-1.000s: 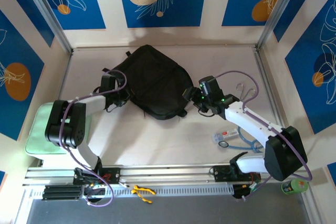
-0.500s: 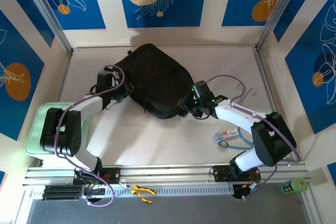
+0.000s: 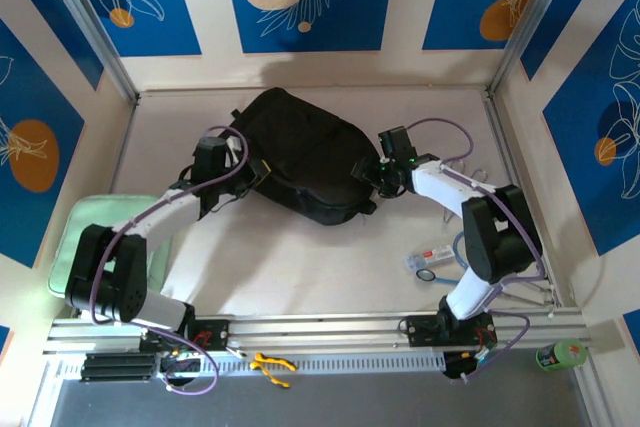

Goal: Pack the student bag
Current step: Zip the student bag at the top-center of the table.

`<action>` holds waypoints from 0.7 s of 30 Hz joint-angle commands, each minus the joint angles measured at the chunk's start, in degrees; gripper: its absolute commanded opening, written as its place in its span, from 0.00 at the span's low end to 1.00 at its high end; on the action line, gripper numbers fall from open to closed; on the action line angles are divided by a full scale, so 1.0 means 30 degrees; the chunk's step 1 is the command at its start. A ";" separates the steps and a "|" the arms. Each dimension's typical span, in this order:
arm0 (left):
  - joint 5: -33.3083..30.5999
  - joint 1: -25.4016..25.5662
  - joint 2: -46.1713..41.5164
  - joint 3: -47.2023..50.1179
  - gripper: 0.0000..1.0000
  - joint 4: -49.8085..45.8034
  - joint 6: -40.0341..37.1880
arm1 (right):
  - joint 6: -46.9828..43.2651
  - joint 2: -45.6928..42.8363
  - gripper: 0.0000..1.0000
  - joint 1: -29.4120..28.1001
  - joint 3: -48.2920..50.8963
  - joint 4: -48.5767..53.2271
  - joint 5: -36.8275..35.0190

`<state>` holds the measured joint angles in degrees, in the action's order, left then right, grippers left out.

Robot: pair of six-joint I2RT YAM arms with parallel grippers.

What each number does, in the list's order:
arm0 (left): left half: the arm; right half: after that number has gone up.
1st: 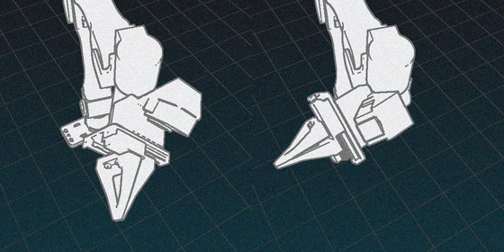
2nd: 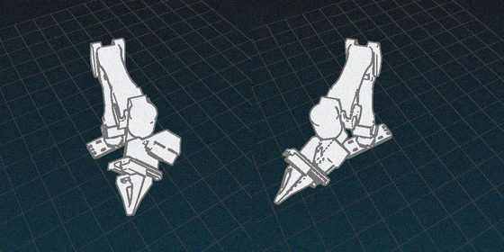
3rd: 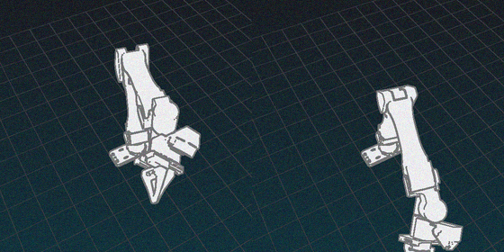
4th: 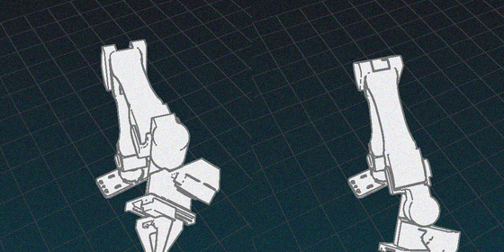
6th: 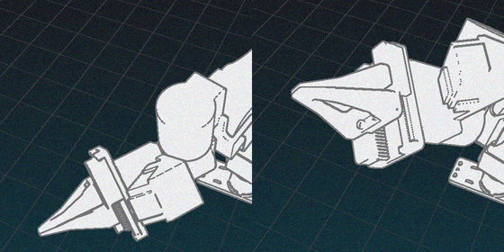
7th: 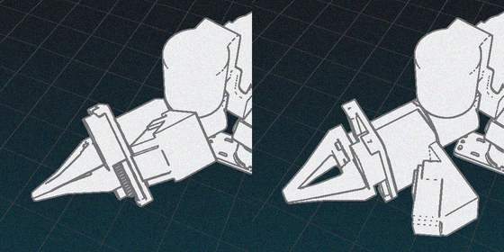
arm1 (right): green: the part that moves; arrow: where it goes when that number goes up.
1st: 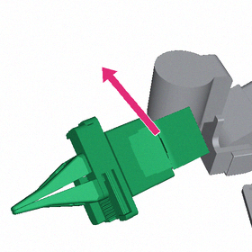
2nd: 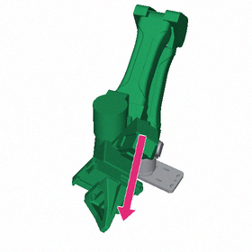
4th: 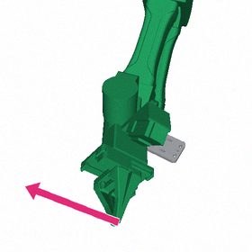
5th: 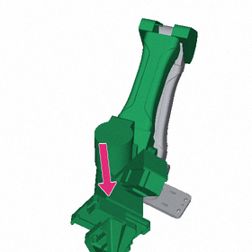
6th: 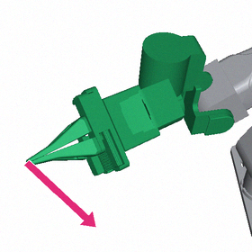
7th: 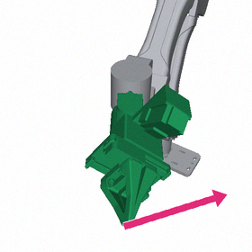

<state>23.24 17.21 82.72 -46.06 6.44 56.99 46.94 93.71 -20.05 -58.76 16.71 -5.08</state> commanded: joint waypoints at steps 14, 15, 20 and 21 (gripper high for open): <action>0.0220 0.0620 0.1112 -0.0841 0.00 0.1526 0.0262 | 0.0392 -0.3341 0.60 -0.6420 -0.1708 0.4198 -0.0745; 0.0220 0.0609 0.1086 -0.0806 0.00 0.1501 0.0249 | 0.0670 -0.3062 0.58 -0.7068 -0.1781 0.3843 -0.0943; 0.0423 0.0620 0.1072 -0.0828 0.00 0.1487 0.0249 | 0.1168 -0.1389 0.50 -0.9283 -0.2626 0.3241 -0.2589; 0.0485 0.0624 0.1105 -0.0864 0.00 0.1473 0.0228 | 0.1132 -0.1014 0.48 -0.9566 -0.2851 0.3191 -0.2843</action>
<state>22.90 18.31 85.69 -46.46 8.12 58.06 48.99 88.75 -47.16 -64.95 27.44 -10.55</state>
